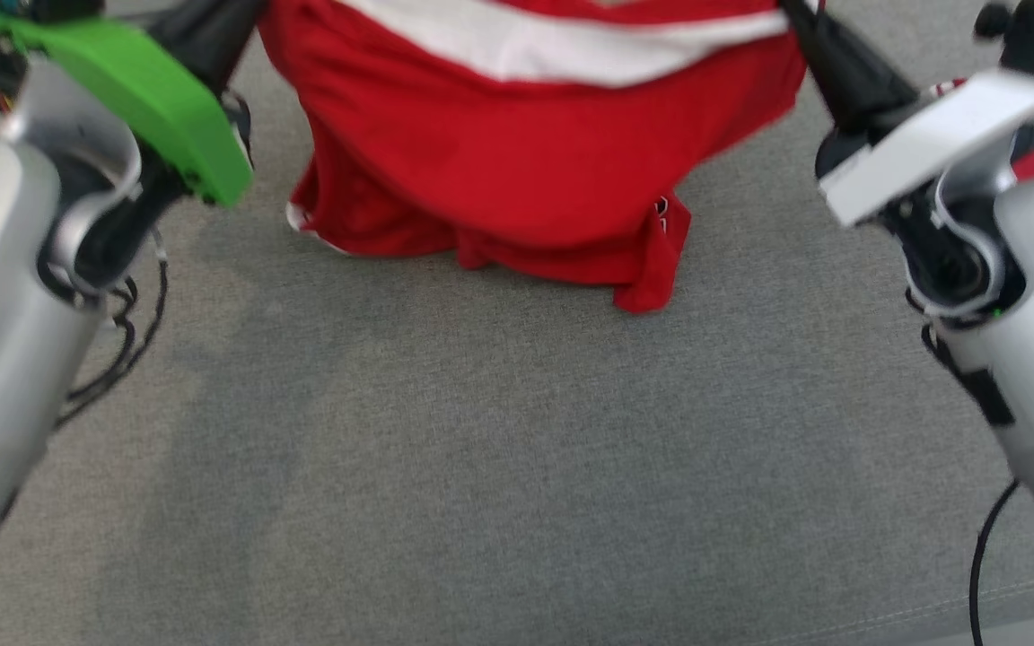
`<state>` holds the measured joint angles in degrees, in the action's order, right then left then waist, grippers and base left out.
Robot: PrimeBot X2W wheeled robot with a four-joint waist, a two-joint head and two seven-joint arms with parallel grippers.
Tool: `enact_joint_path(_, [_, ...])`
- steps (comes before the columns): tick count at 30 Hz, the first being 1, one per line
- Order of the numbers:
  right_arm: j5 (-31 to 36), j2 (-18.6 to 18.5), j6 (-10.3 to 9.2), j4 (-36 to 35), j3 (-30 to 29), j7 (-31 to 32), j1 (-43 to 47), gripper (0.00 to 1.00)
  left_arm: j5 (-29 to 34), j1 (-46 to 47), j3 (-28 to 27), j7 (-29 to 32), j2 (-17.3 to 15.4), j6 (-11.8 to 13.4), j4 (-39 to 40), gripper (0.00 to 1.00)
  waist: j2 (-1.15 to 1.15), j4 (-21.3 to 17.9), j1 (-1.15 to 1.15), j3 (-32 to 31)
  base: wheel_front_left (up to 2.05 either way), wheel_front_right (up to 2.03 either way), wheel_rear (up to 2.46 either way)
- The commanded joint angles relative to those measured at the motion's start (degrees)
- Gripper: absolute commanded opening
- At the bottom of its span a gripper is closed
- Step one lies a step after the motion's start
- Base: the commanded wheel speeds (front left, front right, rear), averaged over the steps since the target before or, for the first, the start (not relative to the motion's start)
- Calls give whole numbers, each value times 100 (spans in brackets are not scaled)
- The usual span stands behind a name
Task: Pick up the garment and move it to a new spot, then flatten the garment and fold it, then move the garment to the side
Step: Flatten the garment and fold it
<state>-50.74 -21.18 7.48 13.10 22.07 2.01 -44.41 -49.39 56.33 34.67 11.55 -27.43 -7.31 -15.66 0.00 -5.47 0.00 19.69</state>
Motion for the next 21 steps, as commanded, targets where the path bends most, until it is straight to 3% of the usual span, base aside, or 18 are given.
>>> enact_joint_path(1, [-252,-2,3,160,63,2,-474,0,87,495,50,14,9,-21,-170,0,0,32,0,722,0,0,0])
enact_joint_path(7, [-725,-40,3,886,384,-221,-2368,0,61,2141,207,-213,49,-20,-965,0,0,81,0,1216,0,0,0])
enact_joint_path(14, [-967,-38,3,1522,462,-942,-4022,0,-384,3450,25,-827,300,-22,-1823,0,0,119,0,1421,0,0,0])
enact_joint_path(21, [-1016,-91,3,1866,1093,-1242,-4226,0,-824,3489,516,-1126,336,-22,-2086,0,0,136,0,1248,0,0,0])
